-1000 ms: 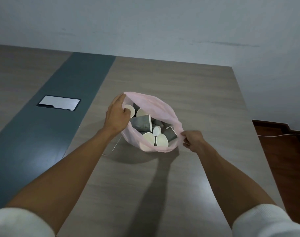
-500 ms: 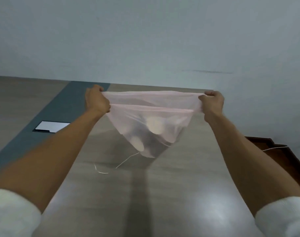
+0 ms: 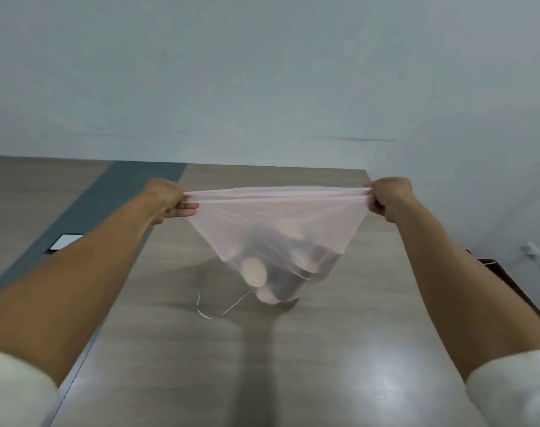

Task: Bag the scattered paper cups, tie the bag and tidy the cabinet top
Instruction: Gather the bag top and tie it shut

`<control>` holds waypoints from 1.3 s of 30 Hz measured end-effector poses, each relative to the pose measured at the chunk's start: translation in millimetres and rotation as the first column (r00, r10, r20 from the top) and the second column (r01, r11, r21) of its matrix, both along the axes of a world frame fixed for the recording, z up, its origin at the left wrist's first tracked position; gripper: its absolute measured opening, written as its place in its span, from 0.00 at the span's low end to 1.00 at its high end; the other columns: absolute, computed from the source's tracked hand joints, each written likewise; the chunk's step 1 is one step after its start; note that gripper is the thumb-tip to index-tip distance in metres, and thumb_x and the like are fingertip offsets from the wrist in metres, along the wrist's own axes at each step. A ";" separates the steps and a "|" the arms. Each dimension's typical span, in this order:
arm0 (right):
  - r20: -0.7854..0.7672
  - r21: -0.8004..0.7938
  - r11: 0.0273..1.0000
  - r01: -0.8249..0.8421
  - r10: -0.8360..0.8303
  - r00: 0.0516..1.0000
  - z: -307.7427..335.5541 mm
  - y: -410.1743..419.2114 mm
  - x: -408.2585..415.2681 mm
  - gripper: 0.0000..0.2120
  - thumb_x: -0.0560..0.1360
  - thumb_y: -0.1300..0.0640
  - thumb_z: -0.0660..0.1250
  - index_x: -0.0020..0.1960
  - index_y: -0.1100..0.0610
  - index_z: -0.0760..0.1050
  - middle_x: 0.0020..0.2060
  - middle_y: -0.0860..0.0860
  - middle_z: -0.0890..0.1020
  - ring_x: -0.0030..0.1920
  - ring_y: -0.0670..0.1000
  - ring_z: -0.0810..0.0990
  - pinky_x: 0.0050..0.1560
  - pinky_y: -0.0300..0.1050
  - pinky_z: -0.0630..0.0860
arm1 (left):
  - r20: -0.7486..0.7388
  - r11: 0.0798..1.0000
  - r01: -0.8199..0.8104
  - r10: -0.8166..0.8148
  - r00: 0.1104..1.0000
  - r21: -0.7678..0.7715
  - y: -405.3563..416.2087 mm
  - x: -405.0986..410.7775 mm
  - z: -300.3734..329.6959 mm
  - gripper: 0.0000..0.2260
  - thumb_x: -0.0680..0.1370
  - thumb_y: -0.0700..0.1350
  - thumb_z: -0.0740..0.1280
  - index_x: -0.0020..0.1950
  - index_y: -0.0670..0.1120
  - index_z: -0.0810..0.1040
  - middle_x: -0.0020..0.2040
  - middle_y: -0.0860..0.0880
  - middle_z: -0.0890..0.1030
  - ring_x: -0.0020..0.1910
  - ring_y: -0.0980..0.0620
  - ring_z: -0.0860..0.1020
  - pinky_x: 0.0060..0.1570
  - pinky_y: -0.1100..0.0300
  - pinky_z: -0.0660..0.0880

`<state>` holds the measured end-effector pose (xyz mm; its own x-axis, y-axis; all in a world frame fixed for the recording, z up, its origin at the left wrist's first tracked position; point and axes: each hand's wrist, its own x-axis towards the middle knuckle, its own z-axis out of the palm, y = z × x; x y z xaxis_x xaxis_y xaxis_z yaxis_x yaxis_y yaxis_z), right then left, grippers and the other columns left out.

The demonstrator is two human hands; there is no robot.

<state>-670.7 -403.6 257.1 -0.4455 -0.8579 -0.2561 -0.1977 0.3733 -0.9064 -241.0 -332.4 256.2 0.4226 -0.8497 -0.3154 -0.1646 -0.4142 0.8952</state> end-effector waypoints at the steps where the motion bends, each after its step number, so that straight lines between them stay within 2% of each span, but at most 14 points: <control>1: -0.193 0.130 0.988 -0.087 0.112 0.975 2.5 1.5 -4.2 0.12 0.74 0.71 0.62 0.36 0.58 0.75 0.27 0.54 0.73 0.25 0.52 0.69 0.21 0.37 0.69 | 0.050 0.998 0.039 -0.041 0.998 0.039 2.2 2.3 1.4 0.11 0.83 0.31 0.58 0.64 0.31 0.74 0.46 0.39 0.80 0.28 0.51 0.84 0.25 0.60 0.81; 3: -0.436 0.277 0.956 -0.095 0.213 0.874 5.3 4.0 -7.7 0.15 0.73 0.69 0.62 0.30 0.58 0.68 0.23 0.54 0.73 0.22 0.53 0.71 0.24 0.39 0.69 | 0.148 0.988 0.110 -0.125 0.981 0.106 7.1 4.0 3.6 0.09 0.83 0.31 0.61 0.61 0.31 0.75 0.43 0.38 0.80 0.23 0.55 0.82 0.24 0.61 0.80; 6: -0.584 0.154 0.981 -0.119 0.187 0.790 7.6 3.6 -6.7 0.09 0.75 0.69 0.62 0.37 0.62 0.76 0.32 0.58 0.82 0.24 0.57 0.82 0.35 0.48 0.84 | 0.172 0.989 0.136 -0.145 0.974 0.064 7.1 -1.2 7.0 0.07 0.83 0.33 0.59 0.58 0.35 0.74 0.44 0.39 0.79 0.24 0.54 0.82 0.22 0.61 0.79; 8: -0.430 0.094 0.982 -0.162 0.187 0.883 11.6 5.2 -5.2 0.07 0.75 0.70 0.62 0.45 0.64 0.78 0.40 0.63 0.85 0.27 0.58 0.84 0.40 0.53 0.85 | 0.088 0.996 0.085 -0.085 0.993 0.007 6.5 -2.2 9.0 0.08 0.84 0.35 0.57 0.60 0.36 0.73 0.48 0.41 0.79 0.32 0.50 0.84 0.25 0.59 0.81; 10: -0.132 -0.019 0.981 -0.191 0.187 0.973 13.1 8.1 -7.2 0.07 0.76 0.72 0.63 0.49 0.66 0.79 0.49 0.64 0.84 0.28 0.55 0.85 0.41 0.49 0.85 | -0.015 0.999 0.037 -0.038 0.999 -0.033 5.5 2.6 6.1 0.11 0.83 0.33 0.57 0.63 0.34 0.74 0.52 0.40 0.80 0.40 0.47 0.85 0.31 0.57 0.83; 13: 0.182 -0.123 0.975 -0.183 0.204 0.962 11.2 12.8 -13.5 0.07 0.75 0.75 0.66 0.52 0.72 0.79 0.56 0.66 0.81 0.47 0.59 0.87 0.46 0.45 0.85 | -0.111 0.996 -0.017 0.007 0.994 -0.090 8.5 16.6 -3.7 0.11 0.80 0.30 0.58 0.60 0.32 0.76 0.56 0.37 0.80 0.46 0.48 0.84 0.39 0.60 0.84; 14: 0.144 -0.139 0.952 -0.274 0.293 0.945 5.8 12.6 -16.6 0.09 0.74 0.73 0.68 0.54 0.71 0.79 0.58 0.66 0.80 0.54 0.59 0.85 0.52 0.45 0.84 | -0.129 0.993 0.003 -0.019 0.992 -0.122 10.6 21.1 -7.5 0.09 0.80 0.31 0.61 0.58 0.34 0.77 0.55 0.38 0.80 0.46 0.50 0.84 0.41 0.62 0.83; 16: -0.173 -0.047 0.856 -0.515 0.500 0.848 -9.0 16.2 -23.0 0.15 0.71 0.68 0.75 0.56 0.65 0.80 0.54 0.60 0.82 0.53 0.56 0.83 0.57 0.45 0.80 | -0.050 0.980 0.137 -0.146 0.988 -0.145 17.2 27.4 -15.8 0.07 0.77 0.32 0.70 0.53 0.38 0.79 0.53 0.40 0.81 0.46 0.52 0.82 0.44 0.64 0.81; 18: -0.474 0.079 0.805 -0.587 0.549 0.689 -23.8 20.2 -21.6 0.15 0.68 0.63 0.79 0.51 0.58 0.79 0.44 0.55 0.82 0.44 0.54 0.80 0.47 0.47 0.76 | 0.182 0.955 0.282 -0.263 0.948 -0.088 23.9 29.3 -25.1 0.10 0.73 0.32 0.75 0.51 0.39 0.80 0.48 0.43 0.83 0.44 0.53 0.81 0.44 0.66 0.77; 20: -0.567 0.060 0.808 -0.587 0.511 0.646 -34.0 23.2 -17.0 0.09 0.70 0.60 0.78 0.43 0.56 0.77 0.36 0.54 0.81 0.37 0.55 0.79 0.39 0.45 0.74 | 0.332 0.953 0.290 -0.246 0.911 -0.091 24.8 29.0 -35.7 0.08 0.73 0.33 0.76 0.49 0.37 0.80 0.42 0.44 0.82 0.41 0.50 0.80 0.40 0.64 0.76; 23: -0.425 -0.134 0.831 -0.540 0.443 0.789 -29.4 24.7 -17.1 0.07 0.75 0.59 0.75 0.43 0.61 0.79 0.32 0.57 0.82 0.31 0.52 0.78 0.33 0.45 0.75 | 0.189 0.961 0.152 -0.109 0.976 -0.230 25.2 30.3 -34.3 0.06 0.78 0.38 0.73 0.51 0.36 0.78 0.40 0.37 0.83 0.35 0.50 0.84 0.34 0.60 0.83; 27: -0.122 -0.379 0.844 -0.380 0.362 0.924 -5.4 26.7 -19.5 0.12 0.76 0.58 0.74 0.48 0.67 0.78 0.31 0.57 0.78 0.28 0.50 0.73 0.31 0.42 0.73 | 0.028 0.908 0.025 -0.015 1.000 -0.418 24.2 30.9 -19.9 0.06 0.79 0.42 0.72 0.51 0.39 0.79 0.39 0.42 0.81 0.28 0.55 0.82 0.30 0.63 0.81; 33: -0.165 -0.216 0.883 -0.418 0.389 0.906 -26.1 29.6 -25.8 0.10 0.77 0.60 0.73 0.49 0.67 0.77 0.30 0.54 0.77 0.24 0.47 0.73 0.28 0.40 0.73 | 0.008 0.950 0.060 -0.060 0.998 -0.308 33.0 27.2 -44.3 0.11 0.78 0.46 0.74 0.47 0.37 0.80 0.39 0.38 0.83 0.31 0.52 0.84 0.33 0.61 0.83; 39: 0.026 -0.183 0.858 -0.480 0.492 0.870 -43.2 33.3 -25.5 0.08 0.80 0.58 0.69 0.53 0.63 0.75 0.45 0.61 0.85 0.40 0.53 0.86 0.40 0.44 0.82 | 0.035 0.963 0.001 0.008 0.999 -0.268 30.7 25.8 -62.4 0.16 0.80 0.51 0.70 0.48 0.37 0.77 0.37 0.35 0.82 0.28 0.49 0.84 0.29 0.58 0.83</control>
